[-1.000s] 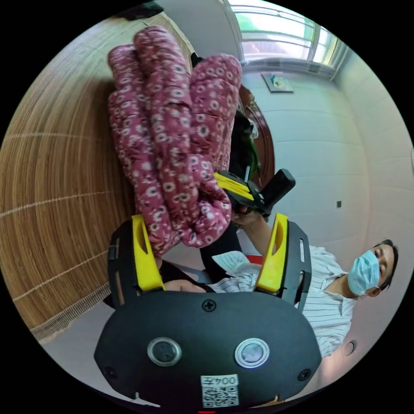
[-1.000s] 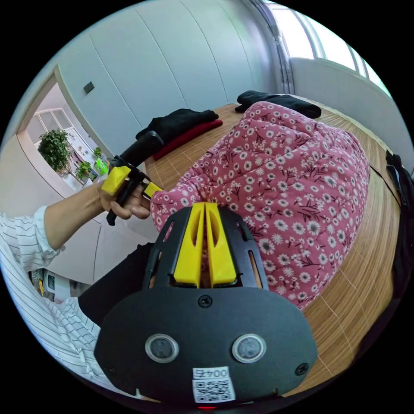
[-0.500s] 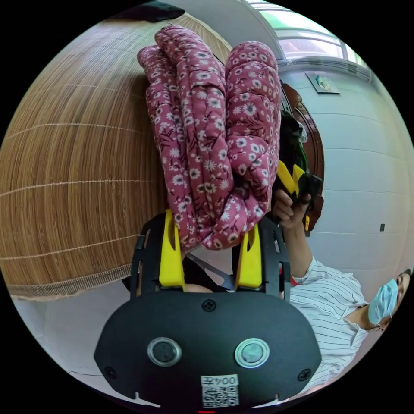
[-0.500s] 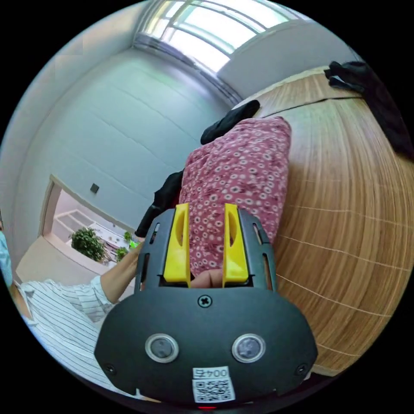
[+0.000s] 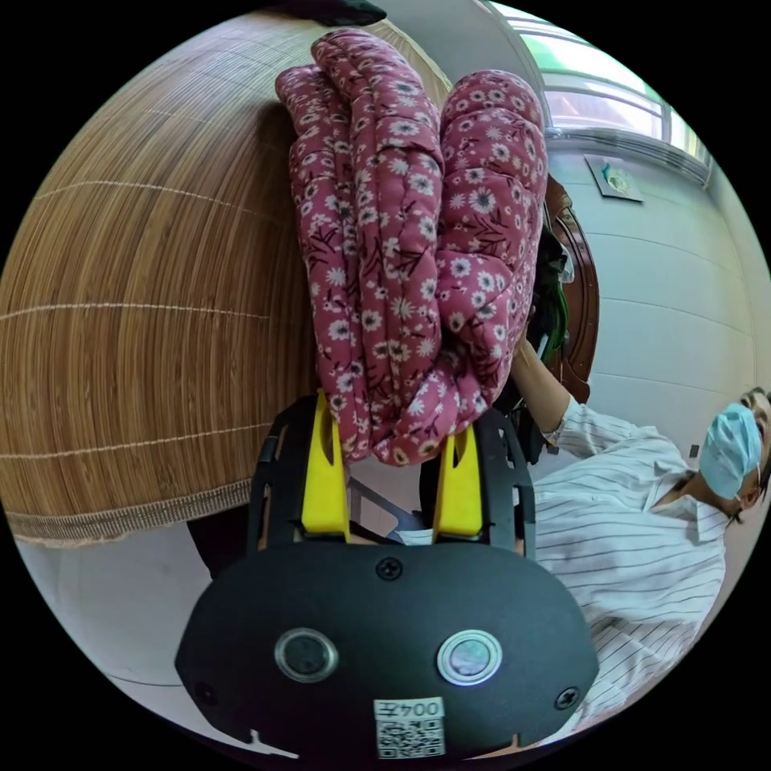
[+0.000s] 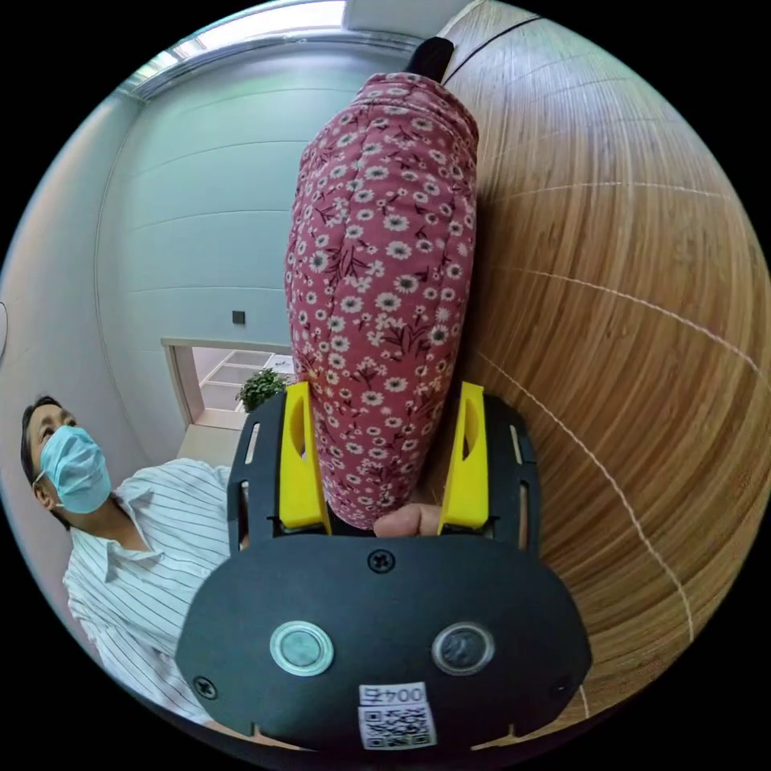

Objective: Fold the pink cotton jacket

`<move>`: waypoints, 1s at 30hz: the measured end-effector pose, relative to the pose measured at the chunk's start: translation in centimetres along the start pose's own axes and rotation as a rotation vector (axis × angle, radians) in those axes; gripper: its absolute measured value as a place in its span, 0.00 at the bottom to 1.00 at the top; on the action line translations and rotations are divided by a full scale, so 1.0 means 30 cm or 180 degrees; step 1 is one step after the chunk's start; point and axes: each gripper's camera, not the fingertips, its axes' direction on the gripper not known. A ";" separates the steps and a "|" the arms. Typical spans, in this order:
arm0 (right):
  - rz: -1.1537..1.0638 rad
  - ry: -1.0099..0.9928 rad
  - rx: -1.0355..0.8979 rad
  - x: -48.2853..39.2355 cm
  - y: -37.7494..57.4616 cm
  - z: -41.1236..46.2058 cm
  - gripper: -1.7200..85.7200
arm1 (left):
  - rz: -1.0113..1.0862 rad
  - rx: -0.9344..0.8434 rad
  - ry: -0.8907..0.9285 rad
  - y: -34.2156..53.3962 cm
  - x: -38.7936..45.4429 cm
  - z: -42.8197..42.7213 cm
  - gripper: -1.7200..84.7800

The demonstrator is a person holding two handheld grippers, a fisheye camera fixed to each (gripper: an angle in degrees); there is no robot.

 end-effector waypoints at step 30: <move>-0.0895 -0.0561 0.1183 -0.449 -0.968 0.195 0.20 | 0.0688 0.1590 -0.2173 -0.211 1.032 -1.037 0.17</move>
